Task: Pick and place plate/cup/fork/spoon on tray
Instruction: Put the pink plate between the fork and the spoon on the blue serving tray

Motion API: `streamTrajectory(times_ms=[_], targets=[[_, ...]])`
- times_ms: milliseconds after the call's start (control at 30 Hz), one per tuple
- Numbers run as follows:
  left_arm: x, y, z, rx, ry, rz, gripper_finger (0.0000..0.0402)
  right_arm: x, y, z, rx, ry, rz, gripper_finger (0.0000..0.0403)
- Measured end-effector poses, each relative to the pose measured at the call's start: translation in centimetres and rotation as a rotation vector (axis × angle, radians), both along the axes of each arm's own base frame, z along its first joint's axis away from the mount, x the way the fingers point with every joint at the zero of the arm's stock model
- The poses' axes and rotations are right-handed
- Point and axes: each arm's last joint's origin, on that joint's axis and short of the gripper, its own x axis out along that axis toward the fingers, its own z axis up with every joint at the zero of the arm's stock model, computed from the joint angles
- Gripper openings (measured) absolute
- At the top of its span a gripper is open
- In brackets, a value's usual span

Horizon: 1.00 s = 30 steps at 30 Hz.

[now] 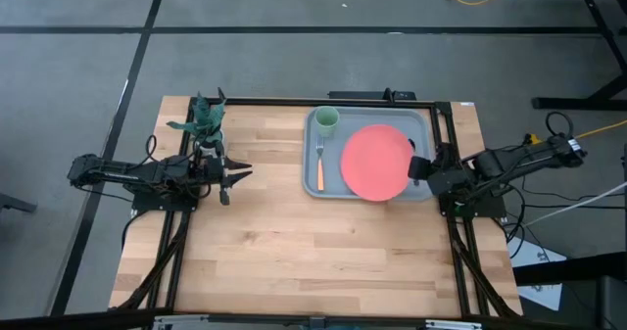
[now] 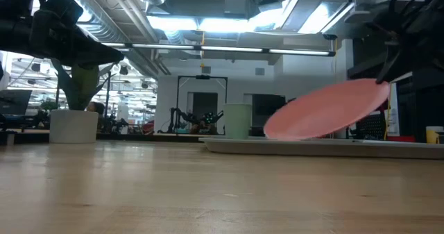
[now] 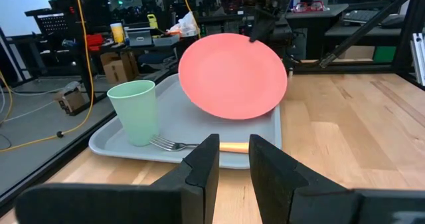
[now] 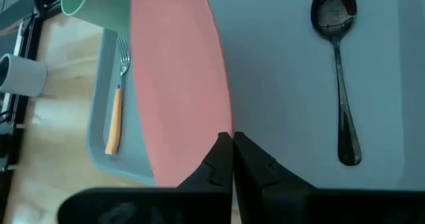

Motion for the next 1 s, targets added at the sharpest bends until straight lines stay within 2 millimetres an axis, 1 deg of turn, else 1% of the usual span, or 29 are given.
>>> streamTrajectory(times_ms=[167, 333, 767, 1000], targets=[[0.0, 0.0, 0.0, 0.0, 0.0, 0.0, 0.0076, 0.06, -0.4, -0.21, -0.006, 0.028, -0.037, 0.0001], [0.0, 0.0, 0.0, 0.0, 0.0, 0.001, 0.0076, 0.0, -0.77, -0.39, -0.029, 0.072, -0.055, 0.0015], [0.0, 0.0, 0.0, 0.0, 0.0, 0.001, 0.0076, 0.26, -0.81, -0.28, -0.033, 0.06, -0.037, 0.0021], [0.0, 0.0, 0.0, 0.0, 0.0, 0.001, 0.0076, 0.51, -0.94, -0.13, -0.08, 0.038, -0.05, 0.0022]])
